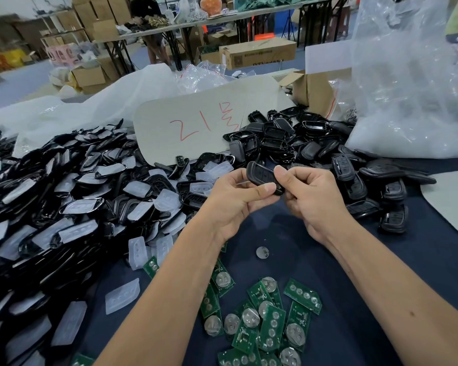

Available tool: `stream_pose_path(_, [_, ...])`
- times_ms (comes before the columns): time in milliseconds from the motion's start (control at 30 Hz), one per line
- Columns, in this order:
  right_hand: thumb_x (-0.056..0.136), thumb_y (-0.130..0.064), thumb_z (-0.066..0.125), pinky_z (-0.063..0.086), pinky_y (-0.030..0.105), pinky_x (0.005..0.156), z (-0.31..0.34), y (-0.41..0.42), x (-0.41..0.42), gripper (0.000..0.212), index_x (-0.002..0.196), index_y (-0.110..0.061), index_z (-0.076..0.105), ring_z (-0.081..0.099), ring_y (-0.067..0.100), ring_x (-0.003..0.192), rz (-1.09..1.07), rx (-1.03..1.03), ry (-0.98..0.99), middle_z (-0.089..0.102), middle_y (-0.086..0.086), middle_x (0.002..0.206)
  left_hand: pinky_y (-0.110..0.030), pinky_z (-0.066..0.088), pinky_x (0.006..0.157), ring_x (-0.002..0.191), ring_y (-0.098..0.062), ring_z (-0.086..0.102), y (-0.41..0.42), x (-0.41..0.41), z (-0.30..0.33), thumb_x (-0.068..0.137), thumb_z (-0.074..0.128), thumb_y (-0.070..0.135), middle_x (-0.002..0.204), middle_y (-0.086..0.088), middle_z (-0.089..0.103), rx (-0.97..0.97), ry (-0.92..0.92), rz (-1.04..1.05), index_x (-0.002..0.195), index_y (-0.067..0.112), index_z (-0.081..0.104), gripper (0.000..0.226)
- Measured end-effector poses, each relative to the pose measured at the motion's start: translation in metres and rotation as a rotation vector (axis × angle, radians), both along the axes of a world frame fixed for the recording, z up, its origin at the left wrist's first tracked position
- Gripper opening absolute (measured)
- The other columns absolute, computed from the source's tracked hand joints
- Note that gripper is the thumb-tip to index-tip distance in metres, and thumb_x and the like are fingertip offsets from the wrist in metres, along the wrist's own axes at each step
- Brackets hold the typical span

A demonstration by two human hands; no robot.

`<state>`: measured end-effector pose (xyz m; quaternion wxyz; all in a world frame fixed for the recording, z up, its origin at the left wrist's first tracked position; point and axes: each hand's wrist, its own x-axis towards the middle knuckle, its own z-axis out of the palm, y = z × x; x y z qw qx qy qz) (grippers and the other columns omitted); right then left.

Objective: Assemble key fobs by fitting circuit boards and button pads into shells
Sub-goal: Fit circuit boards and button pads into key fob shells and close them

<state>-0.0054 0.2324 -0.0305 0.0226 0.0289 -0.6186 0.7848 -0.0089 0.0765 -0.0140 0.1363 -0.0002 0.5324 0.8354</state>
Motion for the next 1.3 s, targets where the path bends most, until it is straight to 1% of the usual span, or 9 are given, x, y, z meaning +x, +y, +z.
stream_pose_path(233, [0.1, -0.029, 0.069, 0.019, 0.018, 0.038, -0.002, -0.004, 0.001, 0.045, 0.061, -0.012, 0.054, 0.024, 0.011, 0.04, -0.107, -0.047, -0.062, 0.038, 0.002, 0.052, -0.025, 0.061, 0.07, 0.082, -0.024, 0.074, 0.01, 0.002, 0.002, 0.083, 0.076, -0.006, 0.099, -0.023, 0.07, -0.081, -0.012, 0.125, 0.115, -0.015, 0.063, 0.036])
stream_pose_path(400, [0.106, -0.03, 0.06, 0.025, 0.018, 0.036, 0.0, -0.003, 0.0, 0.039, 0.071, -0.013, 0.053, 0.036, 0.01, 0.037, -0.263, -0.17, -0.122, 0.053, 0.0, 0.053, -0.026, 0.062, 0.07, 0.076, -0.021, 0.076, 0.018, 0.002, -0.003, 0.092, 0.077, 0.011, 0.089, -0.013, 0.076, -0.267, 0.065, 0.207, 0.106, -0.002, 0.069, 0.021])
stream_pose_path(533, [0.111, -0.024, 0.05, 0.041, 0.021, 0.039, 0.006, 0.0, 0.0, 0.021, 0.093, -0.012, 0.051, 0.06, 0.013, 0.049, -0.414, -0.472, -0.107, 0.071, 0.009, 0.077, -0.031, 0.063, 0.07, 0.072, -0.022, 0.073, 0.019, 0.002, -0.007, 0.096, 0.073, 0.013, 0.081, -0.006, 0.074, -0.368, 0.088, 0.218, 0.1, 0.002, 0.069, 0.013])
stream_pose_path(633, [0.111, -0.024, 0.048, 0.048, 0.022, 0.043, 0.004, -0.009, 0.004, 0.019, 0.105, -0.008, 0.055, 0.068, 0.018, 0.055, -0.385, -0.493, -0.152, 0.076, 0.015, 0.093, -0.032, 0.064, 0.07, 0.073, -0.022, 0.074, 0.019, 0.002, -0.009, 0.097, 0.07, 0.009, 0.082, -0.01, 0.074, -0.426, 0.09, 0.238, 0.1, -0.002, 0.068, 0.011])
stream_pose_path(833, [0.104, -0.01, 0.055, 0.048, 0.03, 0.047, -0.008, -0.02, 0.009, 0.011, 0.102, -0.017, 0.063, 0.065, 0.017, 0.053, -0.326, 0.059, -0.033, 0.074, 0.003, 0.083, -0.037, 0.065, 0.072, 0.072, -0.022, 0.074, 0.011, 0.0, -0.008, 0.095, 0.068, 0.0, 0.089, -0.019, 0.075, -0.534, 0.136, 0.3, 0.098, -0.001, 0.067, 0.004])
stream_pose_path(967, [0.095, -0.009, 0.064, 0.056, 0.032, 0.068, -0.01, -0.021, 0.009, 0.015, 0.09, -0.023, 0.067, 0.068, 0.01, 0.071, -0.376, 0.455, 0.156, 0.071, -0.008, 0.079, -0.037, 0.065, 0.073, 0.069, -0.021, 0.075, 0.002, -0.004, -0.01, 0.092, 0.068, -0.002, 0.08, -0.008, 0.076, -0.59, 0.142, 0.366, 0.095, 0.004, 0.067, 0.007])
stream_pose_path(1067, [0.093, -0.009, 0.064, 0.053, 0.031, 0.073, -0.004, -0.03, -0.001, 0.011, 0.091, -0.019, 0.068, 0.063, 0.009, 0.074, -0.357, 0.708, 0.315, 0.068, -0.011, 0.08, -0.04, 0.064, 0.074, 0.068, -0.019, 0.074, -0.002, -0.008, -0.013, 0.089, 0.068, 0.0, 0.077, -0.006, 0.075, -0.656, 0.139, 0.418, 0.089, 0.012, 0.068, 0.012])
stream_pose_path(1200, [0.089, -0.002, 0.057, 0.048, 0.038, 0.091, 0.009, -0.048, -0.038, 0.033, 0.119, -0.014, 0.066, 0.051, 0.026, 0.113, -0.22, 1.179, 0.469, 0.066, 0.004, 0.117, -0.047, 0.06, 0.071, 0.067, -0.021, 0.07, -0.005, -0.008, -0.011, 0.072, 0.064, 0.013, 0.072, -0.004, 0.075, -0.739, 0.127, 0.439, 0.081, 0.02, 0.07, 0.013])
stream_pose_path(1300, [0.093, -0.012, 0.061, 0.043, 0.045, 0.108, 0.014, -0.06, -0.065, 0.059, 0.15, -0.022, 0.045, 0.029, 0.031, 0.145, -0.021, 1.514, 0.444, 0.043, 0.005, 0.155, -0.046, 0.062, 0.074, 0.072, -0.021, 0.073, -0.01, -0.011, -0.01, 0.073, 0.061, 0.005, 0.07, 0.003, 0.074, -0.799, 0.135, 0.495, 0.074, 0.024, 0.07, 0.021])
